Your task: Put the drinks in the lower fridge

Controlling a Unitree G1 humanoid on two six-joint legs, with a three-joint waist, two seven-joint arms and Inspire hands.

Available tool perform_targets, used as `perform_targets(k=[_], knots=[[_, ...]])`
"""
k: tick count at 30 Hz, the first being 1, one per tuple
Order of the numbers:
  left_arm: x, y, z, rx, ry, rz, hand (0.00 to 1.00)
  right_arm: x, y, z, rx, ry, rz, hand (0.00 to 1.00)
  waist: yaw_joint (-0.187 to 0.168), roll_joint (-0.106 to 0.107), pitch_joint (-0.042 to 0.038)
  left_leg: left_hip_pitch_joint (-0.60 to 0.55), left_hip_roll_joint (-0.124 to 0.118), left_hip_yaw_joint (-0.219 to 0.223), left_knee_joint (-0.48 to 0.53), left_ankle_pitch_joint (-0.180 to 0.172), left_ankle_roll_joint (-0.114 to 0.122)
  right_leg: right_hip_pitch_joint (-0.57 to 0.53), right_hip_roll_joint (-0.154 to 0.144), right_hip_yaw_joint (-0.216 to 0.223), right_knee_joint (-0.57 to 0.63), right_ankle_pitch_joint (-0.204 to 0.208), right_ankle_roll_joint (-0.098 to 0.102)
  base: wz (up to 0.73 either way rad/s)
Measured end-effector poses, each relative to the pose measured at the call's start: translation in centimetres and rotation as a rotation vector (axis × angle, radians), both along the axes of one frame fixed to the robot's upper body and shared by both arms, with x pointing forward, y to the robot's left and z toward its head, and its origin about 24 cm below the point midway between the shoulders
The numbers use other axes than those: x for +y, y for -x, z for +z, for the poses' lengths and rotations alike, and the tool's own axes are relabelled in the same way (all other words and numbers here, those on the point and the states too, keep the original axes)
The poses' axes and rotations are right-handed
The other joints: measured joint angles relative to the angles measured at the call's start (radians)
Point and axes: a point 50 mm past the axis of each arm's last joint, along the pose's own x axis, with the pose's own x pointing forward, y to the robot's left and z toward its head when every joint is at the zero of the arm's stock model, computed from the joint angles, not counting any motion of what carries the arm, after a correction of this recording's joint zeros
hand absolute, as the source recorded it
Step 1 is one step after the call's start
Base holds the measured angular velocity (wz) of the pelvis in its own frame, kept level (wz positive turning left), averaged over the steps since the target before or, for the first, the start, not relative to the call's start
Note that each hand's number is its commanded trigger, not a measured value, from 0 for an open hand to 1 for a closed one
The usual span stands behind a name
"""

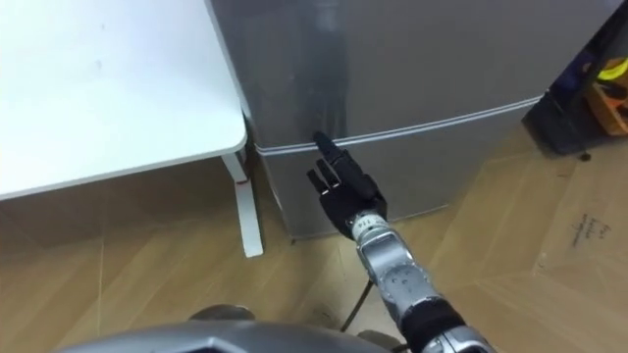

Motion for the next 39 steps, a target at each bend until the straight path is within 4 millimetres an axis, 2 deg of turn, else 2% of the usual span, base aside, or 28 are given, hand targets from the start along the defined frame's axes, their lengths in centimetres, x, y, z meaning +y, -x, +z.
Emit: perform_targets(k=[4,11,14,17,19,22,23,24,25,26,27,30,32,33,38,39], knots=[[0.5,-1.2,0.2,-0.042,-0.020,-0.017,0.00,0.4,-0.2,0.2,-0.001,-0.023,0.030,0.00,-0.008,-0.014,-0.0064,0.007,-0.008,0.004,-0.001,-0.007,0.011,0.000,-0.007,0.006,0.010,0.000,0.007,-0.07],[0.4,-1.1,0.2,-0.042,-0.019,-0.016,0.00,0.3,-0.3,0.2,-0.009,-0.022,0.029,0.00,-0.012,-0.017,-0.0048,0.019,-0.013,0.010,-0.002,-0.011,0.016,0.005,-0.012,0.005,0.019,0.000,0.010,-0.04],[0.4,-0.4,0.2,-0.027,-0.020,-0.004,0.00,-0.3,0.4,-0.7,0.018,0.043,0.075,0.00,-0.019,-0.014,-0.0039,0.020,-0.014,0.005,-0.001,-0.012,0.019,0.009,-0.015,0.003,0.018,-0.002,0.013,0.06],[0.7,0.6,0.2,-0.008,-0.021,0.035,0.00,-1.4,1.9,-2.0,0.073,0.140,0.136,0.00,-0.042,-0.015,-0.0038,0.016,-0.019,-0.017,-0.003,-0.013,0.020,0.021,-0.020,-0.014,0.006,-0.008,0.020,0.23],[1.1,0.9,0.3,-0.002,-0.024,0.065,0.00,-2.5,3.0,-3.1,0.109,0.227,0.185,0.00,-0.073,-0.017,-0.0049,0.003,-0.020,-0.045,0.002,-0.012,0.021,0.036,-0.018,-0.033,-0.019,-0.006,0.023,0.40],[1.9,1.4,0.4,-0.004,-0.039,0.123,0.00,-6.4,6.7,-5.7,0.293,0.401,0.233,0.00,-0.129,-0.020,-0.0082,0.003,-0.027,-0.104,-0.001,-0.011,0.023,0.099,-0.018,-0.085,-0.084,0.003,0.032,0.54],[2.0,1.3,0.5,-0.008,-0.043,0.133,0.00,-7.2,7.6,-6.1,0.327,0.430,0.241,0.00,-0.137,-0.020,-0.0089,0.002,-0.029,-0.117,-0.002,-0.011,0.023,0.112,-0.018,-0.095,-0.093,0.005,0.034,0.58],[2.4,1.1,0.6,-0.021,-0.052,0.148,0.00,-8.8,9.4,-6.7,0.403,0.498,0.274,0.00,-0.154,-0.022,-0.0094,0.000,-0.033,-0.142,-0.001,-0.011,0.023,0.135,-0.016,-0.108,-0.109,0.007,0.037,0.45],[2.6,1.0,0.6,-0.026,-0.056,0.151,0.00,-9.5,10.1,-6.9,0.437,0.528,0.290,0.00,-0.161,-0.024,-0.0092,-0.001,-0.034,-0.150,0.000,-0.011,0.023,0.142,-0.014,-0.107,-0.115,0.007,0.037,0.47],[2.9,1.1,0.7,-0.034,-0.066,0.165,0.00,-10.7,11.5,-7.1,0.492,0.575,0.315,0.00,-0.168,-0.030,-0.0130,-0.001,-0.035,-0.162,0.002,-0.011,0.023,0.152,-0.011,-0.111,-0.126,0.007,0.037,0.33],[3.2,0.9,0.8,-0.039,-0.074,0.168,0.00,-11.5,12.7,-7.3,0.536,0.604,0.332,0.00,-0.176,-0.030,-0.0114,-0.001,-0.036,-0.175,0.002,-0.011,0.023,0.160,-0.009,-0.110,-0.132,0.008,0.036,0.28],[3.5,0.5,0.9,-0.070,-0.078,0.189,0.00,-12.4,15.2,-7.6,0.633,0.649,0.392,0.00,-0.190,-0.037,-0.0129,0.009,-0.037,-0.209,0.001,-0.009,0.020,0.184,-0.003,-0.106,-0.143,0.007,0.036,0.26],[3.6,0.7,0.9,-0.066,-0.082,0.197,0.00,-12.5,16.1,-7.7,0.666,0.683,0.475,0.00,-0.189,-0.038,-0.0094,0.025,-0.036,-0.215,-0.003,-0.009,0.019,0.202,-0.002,-0.107,-0.144,0.006,0.034,0.16],[3.6,0.9,0.9,-0.059,-0.083,0.202,0.00,-12.5,16.5,-7.7,0.679,0.701,0.518,0.00,-0.189,-0.042,-0.0014,0.031,-0.037,-0.225,-0.002,-0.009,0.019,0.211,-0.001,-0.108,-0.145,0.006,0.034,0.12],[4.0,1.6,0.9,-0.027,-0.097,0.200,0.00,-12.9,17.1,-7.8,0.709,0.741,0.605,0.00,-0.179,-0.052,-0.0006,0.019,-0.044,-0.258,0.004,-0.014,0.013,0.230,-0.001,-0.132,-0.166,0.005,0.033,0.16],[4.1,2.1,0.9,-0.015,-0.097,0.215,0.00,-12.9,17.5,-7.8,0.724,0.733,0.604,0.00,-0.175,-0.055,-0.0035,0.018,-0.046,-0.264,0.010,-0.014,0.013,0.241,0.001,-0.132,-0.178,0.004,0.034,0.23]])
